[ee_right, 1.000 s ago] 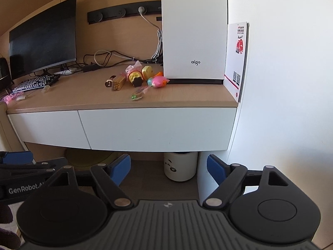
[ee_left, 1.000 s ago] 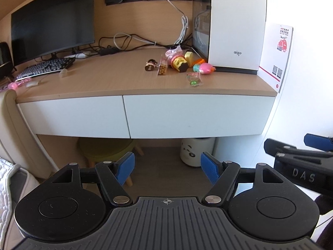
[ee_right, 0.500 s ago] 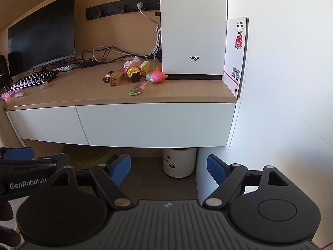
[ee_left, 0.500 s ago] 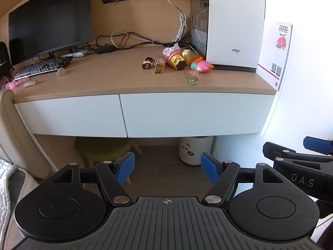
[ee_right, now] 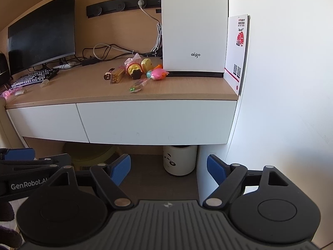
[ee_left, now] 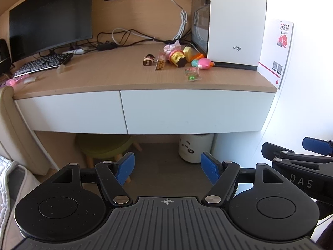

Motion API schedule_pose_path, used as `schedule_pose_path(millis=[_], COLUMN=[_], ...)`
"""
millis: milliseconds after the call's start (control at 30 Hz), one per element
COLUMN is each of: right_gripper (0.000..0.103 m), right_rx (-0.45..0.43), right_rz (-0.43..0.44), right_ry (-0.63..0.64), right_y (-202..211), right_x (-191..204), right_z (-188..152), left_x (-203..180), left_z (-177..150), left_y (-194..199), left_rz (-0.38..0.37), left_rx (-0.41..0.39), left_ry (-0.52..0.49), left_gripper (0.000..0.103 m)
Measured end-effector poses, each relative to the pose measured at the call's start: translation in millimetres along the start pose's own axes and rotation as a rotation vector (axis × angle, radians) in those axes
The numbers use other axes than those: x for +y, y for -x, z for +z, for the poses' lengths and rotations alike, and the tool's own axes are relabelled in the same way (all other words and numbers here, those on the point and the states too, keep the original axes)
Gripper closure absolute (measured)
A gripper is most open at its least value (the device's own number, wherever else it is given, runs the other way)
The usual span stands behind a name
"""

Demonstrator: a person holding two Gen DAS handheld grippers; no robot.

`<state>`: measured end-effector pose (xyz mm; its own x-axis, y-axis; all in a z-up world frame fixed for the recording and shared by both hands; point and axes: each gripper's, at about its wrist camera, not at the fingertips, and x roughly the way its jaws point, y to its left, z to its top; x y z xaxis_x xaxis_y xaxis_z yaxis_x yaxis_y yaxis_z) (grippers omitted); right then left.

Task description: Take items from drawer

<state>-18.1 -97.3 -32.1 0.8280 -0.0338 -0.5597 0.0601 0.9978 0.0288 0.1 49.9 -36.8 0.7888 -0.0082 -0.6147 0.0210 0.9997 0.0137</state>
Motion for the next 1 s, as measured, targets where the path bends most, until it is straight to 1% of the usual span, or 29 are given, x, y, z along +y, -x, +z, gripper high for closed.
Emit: schedule_pose_path(millis=[233,1000], right_gripper=[0.022,0.022], right_rx=[0.003,0.007], right_rz=[0.01,0.004], right_ry=[0.009,0.001], right_y=[0.9,0.1], right_x=[3.0,-0.2], right_z=[-1.1,0.0], left_x=[-1.5,0.0], left_z=[-1.5,-1.0], left_y=[0.8,1.1], left_rz=[-0.001,-0.005], left_rx=[0.003,0.006], left_ry=[0.0,-0.003], left_gripper=[0.027,0.027])
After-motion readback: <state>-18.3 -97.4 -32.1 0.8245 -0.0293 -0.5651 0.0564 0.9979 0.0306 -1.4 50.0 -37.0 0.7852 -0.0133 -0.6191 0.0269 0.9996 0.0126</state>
